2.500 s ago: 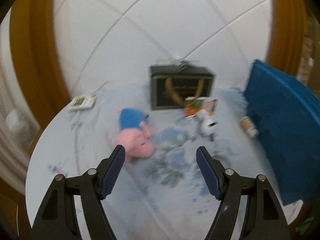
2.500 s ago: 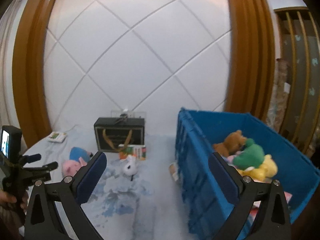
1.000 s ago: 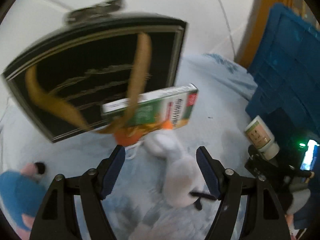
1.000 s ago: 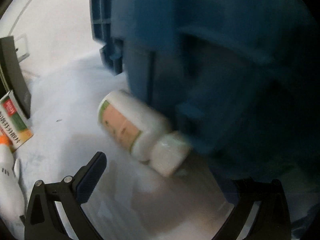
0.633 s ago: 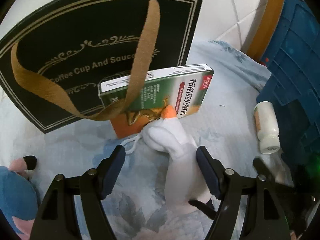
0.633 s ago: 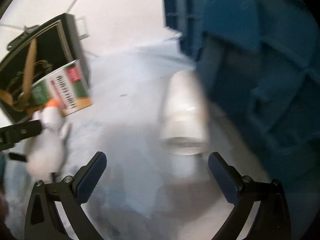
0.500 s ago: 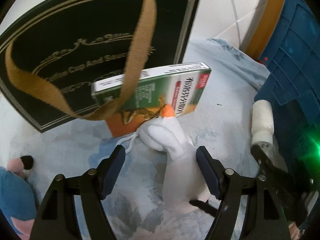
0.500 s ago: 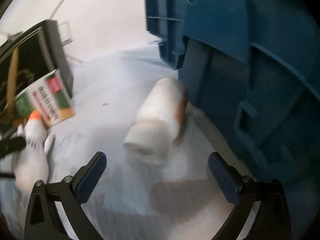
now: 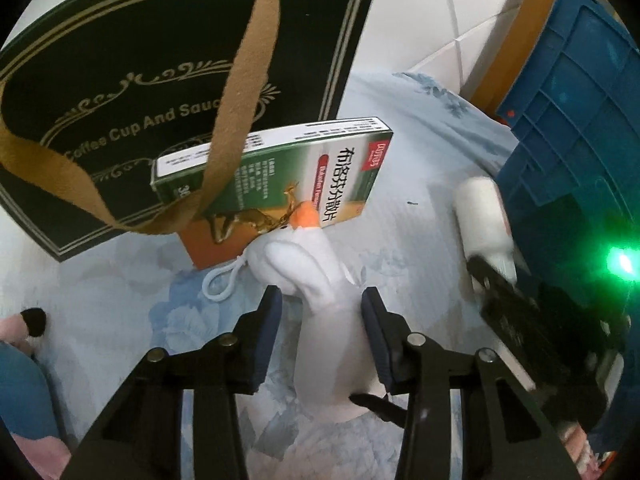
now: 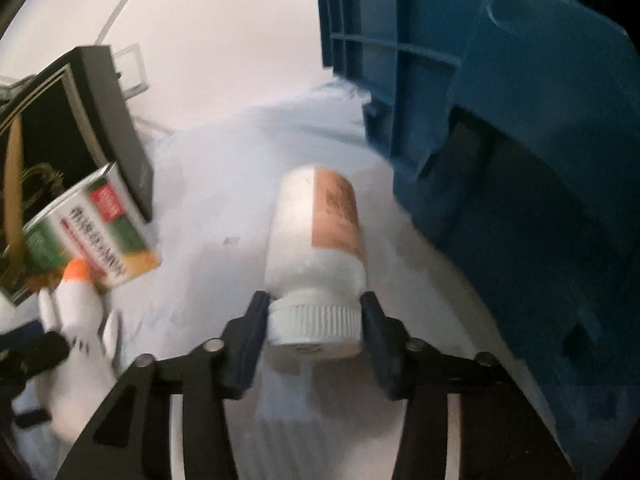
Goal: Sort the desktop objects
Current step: 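Grasp the white plush goose with the left tool while the right tool grasps the white bottle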
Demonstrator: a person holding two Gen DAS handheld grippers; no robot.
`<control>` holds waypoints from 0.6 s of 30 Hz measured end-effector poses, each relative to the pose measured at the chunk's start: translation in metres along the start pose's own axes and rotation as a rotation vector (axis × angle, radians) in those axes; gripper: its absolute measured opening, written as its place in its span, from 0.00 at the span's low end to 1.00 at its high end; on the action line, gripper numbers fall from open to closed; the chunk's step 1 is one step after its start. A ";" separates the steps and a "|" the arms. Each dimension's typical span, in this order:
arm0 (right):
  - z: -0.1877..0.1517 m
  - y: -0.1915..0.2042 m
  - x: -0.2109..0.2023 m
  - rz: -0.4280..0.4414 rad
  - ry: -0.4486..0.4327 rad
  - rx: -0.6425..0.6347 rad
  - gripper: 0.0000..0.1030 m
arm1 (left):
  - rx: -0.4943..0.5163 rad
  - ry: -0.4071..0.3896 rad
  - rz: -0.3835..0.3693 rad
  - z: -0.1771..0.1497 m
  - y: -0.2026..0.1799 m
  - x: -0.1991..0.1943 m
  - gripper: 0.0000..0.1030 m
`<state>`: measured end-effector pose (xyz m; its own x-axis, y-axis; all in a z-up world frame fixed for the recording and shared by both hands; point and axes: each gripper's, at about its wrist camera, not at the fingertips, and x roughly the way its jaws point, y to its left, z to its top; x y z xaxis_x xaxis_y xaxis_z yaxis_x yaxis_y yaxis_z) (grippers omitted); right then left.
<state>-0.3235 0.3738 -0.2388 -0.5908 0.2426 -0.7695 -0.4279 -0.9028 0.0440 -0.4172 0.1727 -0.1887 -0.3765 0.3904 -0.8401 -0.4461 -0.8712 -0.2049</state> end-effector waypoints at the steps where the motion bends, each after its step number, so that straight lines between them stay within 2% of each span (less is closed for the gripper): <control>1: -0.005 -0.003 -0.004 0.017 0.021 -0.009 0.43 | -0.007 0.003 0.001 0.000 0.001 -0.001 0.40; 4: -0.019 -0.008 -0.017 0.052 0.068 -0.060 0.43 | -0.025 0.017 0.006 0.001 0.000 0.000 0.41; 6: -0.029 -0.012 -0.026 0.071 0.096 -0.091 0.43 | -0.015 0.033 0.017 0.003 -0.005 0.004 0.49; 9: -0.035 -0.020 -0.032 0.091 0.121 -0.104 0.44 | -0.008 0.049 0.020 0.005 -0.013 0.015 0.51; 10: -0.034 -0.022 -0.032 0.096 0.122 -0.101 0.50 | -0.010 0.055 0.019 0.005 -0.016 0.018 0.51; 11: -0.031 -0.024 -0.030 0.101 0.124 -0.094 0.62 | -0.010 0.062 0.013 0.006 -0.018 0.020 0.51; 13: -0.025 -0.027 -0.030 0.099 0.108 -0.091 0.76 | 0.005 0.068 0.016 0.007 -0.022 0.024 0.48; 16: -0.013 -0.023 -0.027 0.095 0.085 -0.104 0.78 | 0.007 0.078 0.005 0.010 -0.026 0.026 0.40; 18: -0.005 -0.019 -0.019 0.078 0.090 -0.117 0.75 | 0.024 0.072 0.013 0.012 -0.030 0.030 0.37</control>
<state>-0.3005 0.3850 -0.2284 -0.5535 0.1420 -0.8207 -0.2972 -0.9542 0.0353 -0.4249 0.2138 -0.2015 -0.3234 0.3562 -0.8767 -0.4611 -0.8683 -0.1827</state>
